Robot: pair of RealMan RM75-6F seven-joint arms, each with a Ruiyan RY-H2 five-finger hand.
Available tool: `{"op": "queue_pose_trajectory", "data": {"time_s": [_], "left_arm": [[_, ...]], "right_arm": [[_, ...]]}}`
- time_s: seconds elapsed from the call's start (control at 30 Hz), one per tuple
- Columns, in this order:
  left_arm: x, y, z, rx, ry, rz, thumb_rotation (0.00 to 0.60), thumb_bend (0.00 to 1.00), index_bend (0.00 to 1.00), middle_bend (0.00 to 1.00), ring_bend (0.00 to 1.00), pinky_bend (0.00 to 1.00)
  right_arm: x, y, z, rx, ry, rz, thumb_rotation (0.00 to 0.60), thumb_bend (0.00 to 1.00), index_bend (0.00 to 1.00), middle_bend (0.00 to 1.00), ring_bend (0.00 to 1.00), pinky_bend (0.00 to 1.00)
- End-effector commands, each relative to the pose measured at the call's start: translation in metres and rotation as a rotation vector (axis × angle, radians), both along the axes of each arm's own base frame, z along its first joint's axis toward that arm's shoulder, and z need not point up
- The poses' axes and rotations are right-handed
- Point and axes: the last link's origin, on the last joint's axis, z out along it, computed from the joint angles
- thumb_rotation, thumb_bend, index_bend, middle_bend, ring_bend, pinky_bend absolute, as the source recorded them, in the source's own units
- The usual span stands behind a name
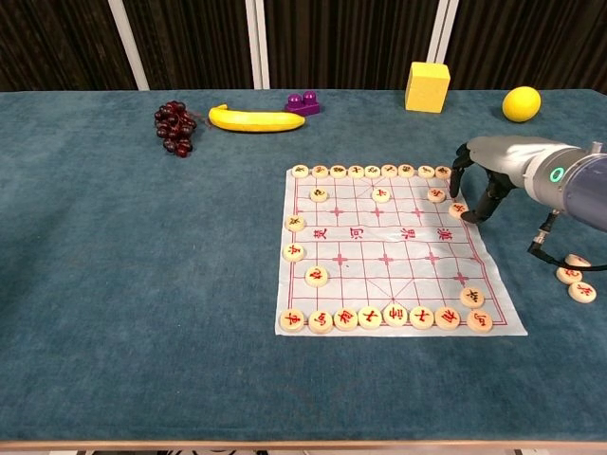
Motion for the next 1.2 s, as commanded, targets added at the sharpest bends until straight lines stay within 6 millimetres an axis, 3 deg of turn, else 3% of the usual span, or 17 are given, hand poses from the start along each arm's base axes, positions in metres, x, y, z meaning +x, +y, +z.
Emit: {"op": "queue_pose_trajectory", "data": {"time_s": [0.03,1.2], "left_arm": [[0.0,0.0,0.0,0.002,0.0,0.0,0.6,0.04,0.05,0.0,0.0,0.07],[-0.001,0.001,-0.001,0.002,0.009,0.004,0.6,0.04,0.05,0.0,0.0,0.07]], "right_arm": [[0.0,-0.001,-0.001,0.004,0.002,-0.002,0.6,0.41,0.41,0.0,0.0,0.05],[-0.006,-0.013,-0.009,-0.001,0.027,-0.039,0.6,0.41,0.45,0.0,0.0,0.05]]}}
